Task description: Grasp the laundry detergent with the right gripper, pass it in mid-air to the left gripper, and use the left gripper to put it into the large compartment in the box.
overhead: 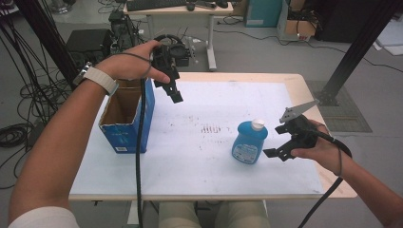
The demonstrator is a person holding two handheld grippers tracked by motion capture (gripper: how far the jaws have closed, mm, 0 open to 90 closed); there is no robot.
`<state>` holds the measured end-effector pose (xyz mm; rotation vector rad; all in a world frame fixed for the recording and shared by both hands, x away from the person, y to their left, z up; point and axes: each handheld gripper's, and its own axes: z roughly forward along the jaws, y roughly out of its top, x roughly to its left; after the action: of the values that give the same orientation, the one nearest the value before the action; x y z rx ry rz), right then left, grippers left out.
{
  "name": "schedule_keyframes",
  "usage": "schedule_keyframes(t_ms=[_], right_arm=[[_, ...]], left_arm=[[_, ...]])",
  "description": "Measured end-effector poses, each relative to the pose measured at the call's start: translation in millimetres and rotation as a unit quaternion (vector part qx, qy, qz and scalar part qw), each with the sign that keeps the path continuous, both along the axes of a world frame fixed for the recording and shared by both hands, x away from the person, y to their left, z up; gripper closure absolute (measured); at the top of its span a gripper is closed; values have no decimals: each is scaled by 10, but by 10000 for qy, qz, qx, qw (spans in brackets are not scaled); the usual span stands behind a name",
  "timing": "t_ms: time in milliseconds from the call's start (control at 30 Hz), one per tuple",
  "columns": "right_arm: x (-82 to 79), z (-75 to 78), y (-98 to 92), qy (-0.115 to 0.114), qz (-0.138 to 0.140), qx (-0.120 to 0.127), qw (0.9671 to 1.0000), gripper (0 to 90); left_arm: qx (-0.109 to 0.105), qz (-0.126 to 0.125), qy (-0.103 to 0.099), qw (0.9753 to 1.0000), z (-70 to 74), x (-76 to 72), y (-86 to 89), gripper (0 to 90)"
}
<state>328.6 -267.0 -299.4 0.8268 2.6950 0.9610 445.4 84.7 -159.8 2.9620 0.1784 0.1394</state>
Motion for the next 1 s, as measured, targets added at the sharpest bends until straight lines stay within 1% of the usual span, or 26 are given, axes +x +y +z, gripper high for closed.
schedule_keyframes(t_ms=[100,167,333,367,400,467,500,600,633,667,700,767,800,833,867,900,933,967,1000], right_arm=[[-8,-36,-12,-86,57,35,9999,37],[-20,-46,-18,-80,7,36,10000,39],[-38,-79,-39,-157,17,71,9999,45],[-50,-85,-36,-115,-58,111,9999,44],[-59,-101,-39,-70,-152,204,9997,40],[-50,-115,-63,-58,-161,212,9996,38],[-57,-118,-59,-28,-245,264,9993,38],[-60,-129,-69,-79,-245,318,9992,41],[-67,-130,-65,-68,-300,325,9990,41],[-67,-130,-65,-68,-300,325,9990,41],[-59,-134,-81,-121,-199,248,9994,42],[-64,-136,-80,-126,-212,241,9994,42],[-62,-144,-85,-151,-154,228,9995,42],[-66,-147,-83,-150,-158,227,9995,42],[-80,-153,-61,-100,-268,309,9991,43],[-79,-156,-63,-124,-255,297,9992,45],[-70,-157,-79,-182,-154,217,9995,44],[-72,-163,-64,-201,-184,293,9992,45],[-71,-163,-64,-205,-172,293,9992,46]], left_arm=[[20,10,15,10000,-9,-2,2,115],[23,14,30,10000,-12,-1,4,115],[0,14,44,10000,-24,-5,7,115],[4,8,21,10000,-24,-6,8,115],[10,14,20,10000,-27,-7,9,115],[9,11,20,10000,-28,-8,9,115],[4,18,19,10000,-29,-9,9,115],[11,5,26,10000,-32,-8,10,115],[4,20,23,10000,-36,-9,12,115],[4,20,23,10000,-36,-9,12,116],[21,15,29,10000,-36,-8,12,116],[2,15,29,10000,-40,-9,13,117],[9,7,28,10000,-43,-9,13,116],[14,14,29,10000,-44,-10,14,116],[21,12,29,10000,-44,-10,14,116],[29,14,35,10000,-44,-10,14,117],[29,20,32,10000,-45,-12,13,117],[29,20,32,10000,-45,-12,13,116],[34,16,34,10000,-45,-13,13,116]])
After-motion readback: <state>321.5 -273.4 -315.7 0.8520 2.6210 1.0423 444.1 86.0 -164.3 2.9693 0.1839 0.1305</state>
